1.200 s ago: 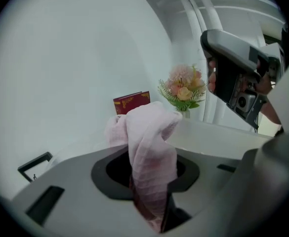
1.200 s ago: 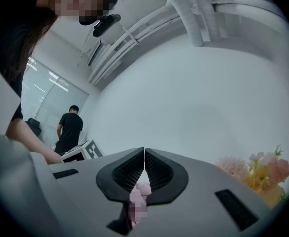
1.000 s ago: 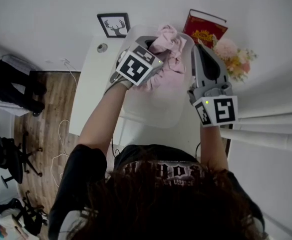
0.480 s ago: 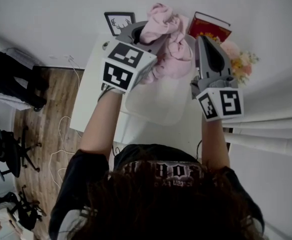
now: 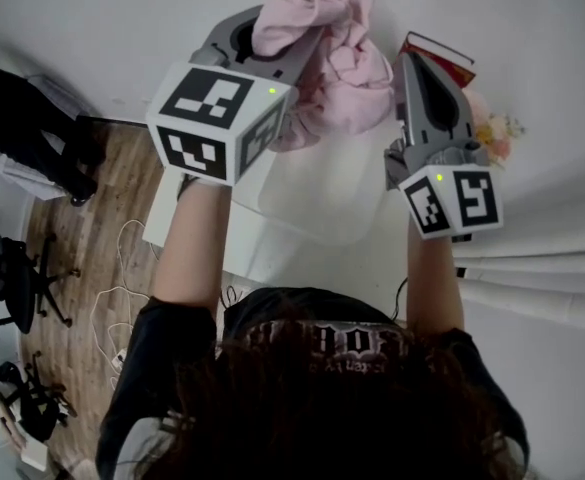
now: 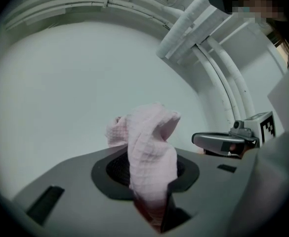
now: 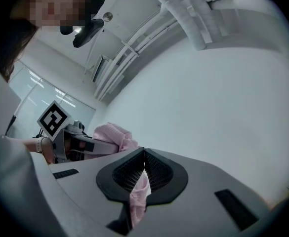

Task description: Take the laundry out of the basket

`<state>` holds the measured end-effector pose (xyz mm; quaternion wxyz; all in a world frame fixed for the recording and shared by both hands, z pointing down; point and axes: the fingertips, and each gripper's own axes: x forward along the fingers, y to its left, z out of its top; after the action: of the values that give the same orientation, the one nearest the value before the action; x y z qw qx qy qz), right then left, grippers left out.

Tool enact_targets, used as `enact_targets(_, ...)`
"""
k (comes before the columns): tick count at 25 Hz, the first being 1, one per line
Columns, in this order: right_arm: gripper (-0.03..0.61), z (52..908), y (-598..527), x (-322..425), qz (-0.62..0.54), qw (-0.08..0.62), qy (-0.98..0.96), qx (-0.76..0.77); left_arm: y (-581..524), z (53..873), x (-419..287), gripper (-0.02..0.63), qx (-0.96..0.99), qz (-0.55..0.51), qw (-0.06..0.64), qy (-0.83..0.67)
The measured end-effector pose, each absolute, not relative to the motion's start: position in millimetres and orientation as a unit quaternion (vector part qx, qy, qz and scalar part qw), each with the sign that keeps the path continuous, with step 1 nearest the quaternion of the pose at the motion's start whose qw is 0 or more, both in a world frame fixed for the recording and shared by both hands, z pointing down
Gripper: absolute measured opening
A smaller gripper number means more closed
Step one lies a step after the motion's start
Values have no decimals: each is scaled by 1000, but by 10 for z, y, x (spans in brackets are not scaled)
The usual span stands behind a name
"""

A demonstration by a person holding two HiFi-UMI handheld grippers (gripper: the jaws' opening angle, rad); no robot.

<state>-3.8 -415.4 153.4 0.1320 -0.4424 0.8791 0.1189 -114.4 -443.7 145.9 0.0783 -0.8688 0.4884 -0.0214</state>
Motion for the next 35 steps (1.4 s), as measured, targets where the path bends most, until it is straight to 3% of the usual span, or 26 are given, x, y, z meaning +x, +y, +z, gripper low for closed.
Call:
enact_targets(17, 28, 1071, -3815, -184, 146, 189, 914, -328, -3857, 900, -1187, 121, -792, -21, 147, 592)
enact_targets(24, 28, 1137, -3537, -916, 131, 196, 930, -282, -3460, 990, -1987, 121, -750, -38, 146, 644)
enact_targets(35, 28, 1371, -3451, -1544, 132, 185, 932, -281, -3425, 1432, -2546, 121, -749, -45, 131, 648)
